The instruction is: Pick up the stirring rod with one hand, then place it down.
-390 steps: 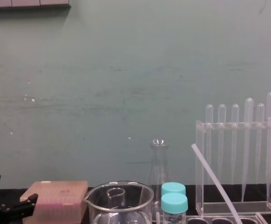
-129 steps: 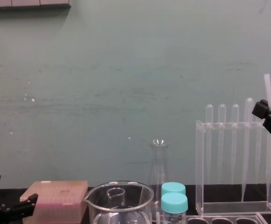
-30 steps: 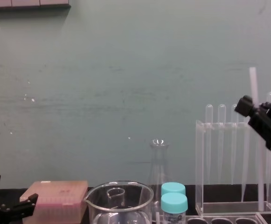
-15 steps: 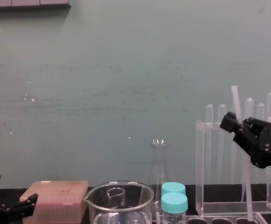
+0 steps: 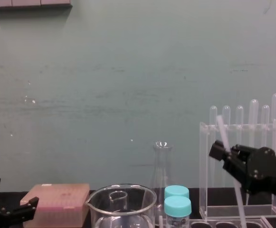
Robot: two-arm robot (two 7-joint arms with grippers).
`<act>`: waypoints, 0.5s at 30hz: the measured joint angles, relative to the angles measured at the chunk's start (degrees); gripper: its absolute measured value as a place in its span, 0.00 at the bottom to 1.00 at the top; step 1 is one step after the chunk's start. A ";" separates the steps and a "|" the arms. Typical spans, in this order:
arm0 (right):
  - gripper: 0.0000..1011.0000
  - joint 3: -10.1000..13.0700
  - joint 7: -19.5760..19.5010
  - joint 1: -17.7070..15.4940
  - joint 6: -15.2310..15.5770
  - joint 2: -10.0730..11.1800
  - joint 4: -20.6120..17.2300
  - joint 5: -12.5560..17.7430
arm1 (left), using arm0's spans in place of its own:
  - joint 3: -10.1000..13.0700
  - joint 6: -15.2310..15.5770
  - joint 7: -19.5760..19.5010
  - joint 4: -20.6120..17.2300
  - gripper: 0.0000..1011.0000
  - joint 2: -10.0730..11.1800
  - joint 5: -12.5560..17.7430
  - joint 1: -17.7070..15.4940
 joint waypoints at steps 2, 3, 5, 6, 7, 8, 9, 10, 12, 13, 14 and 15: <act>0.07 -0.29 -0.01 0.20 0.35 0.02 0.36 -0.38 | 0.00 0.00 0.00 0.00 0.99 0.00 0.00 0.00; 0.07 -0.58 -0.11 0.34 0.68 0.08 0.61 -0.88 | 0.00 0.00 0.00 0.00 0.99 0.00 0.00 0.00; 0.07 -0.92 -0.60 0.51 1.06 0.18 0.84 -1.55 | 0.00 0.00 0.00 0.00 0.99 0.00 0.00 0.00; 0.07 -1.02 -0.84 0.55 1.20 0.22 0.90 -1.83 | 0.00 0.00 0.00 0.00 0.99 0.00 0.00 0.00; 0.07 -1.12 -1.08 0.57 1.34 0.27 0.94 -2.08 | 0.00 0.00 0.00 0.00 0.99 0.00 0.00 0.00; 0.07 -1.30 -1.63 0.59 1.58 0.36 0.94 -2.63 | 0.00 0.00 0.00 0.00 0.99 0.00 0.00 0.00; 0.07 -1.36 -1.91 0.59 1.68 0.40 0.94 -2.87 | 0.00 0.00 0.00 0.00 0.99 0.00 0.00 0.00; 0.07 -1.44 -2.64 0.57 1.75 0.47 0.90 -3.41 | 0.00 0.00 0.00 0.00 0.99 0.00 0.00 0.00; 0.07 -1.49 -3.33 0.50 1.78 0.56 0.78 -3.97 | 0.00 0.00 0.00 0.00 0.99 0.00 0.00 0.00; 0.07 -1.50 -3.47 0.49 1.78 0.57 0.75 -4.07 | 0.00 0.00 0.00 0.00 0.99 0.00 0.00 0.00; 0.07 -1.51 -3.45 0.49 1.79 0.58 0.75 -4.04 | 0.00 0.00 0.00 0.00 0.99 -0.01 0.00 0.00; 0.07 -1.51 -3.45 0.49 1.79 0.58 0.75 -4.04 | 0.00 0.00 0.00 0.00 0.99 -0.01 0.00 0.00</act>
